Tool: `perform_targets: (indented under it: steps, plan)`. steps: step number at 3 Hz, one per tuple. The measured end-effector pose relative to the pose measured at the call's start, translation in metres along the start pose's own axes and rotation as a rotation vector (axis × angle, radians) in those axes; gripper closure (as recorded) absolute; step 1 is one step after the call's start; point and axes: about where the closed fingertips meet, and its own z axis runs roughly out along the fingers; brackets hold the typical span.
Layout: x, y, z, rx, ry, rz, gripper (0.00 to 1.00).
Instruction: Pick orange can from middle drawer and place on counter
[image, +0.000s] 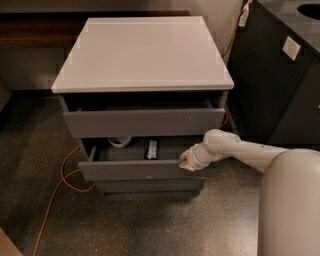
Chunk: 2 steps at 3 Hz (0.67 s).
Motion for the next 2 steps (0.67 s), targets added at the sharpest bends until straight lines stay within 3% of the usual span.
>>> perform_targets:
  steps: [1, 2]
  plan:
    - [-0.0045, 0.0218, 0.0000, -0.043, -0.004, -0.013, 1.00]
    - [-0.0048, 0.0214, -0.0022, -0.043, -0.004, -0.013, 1.00]
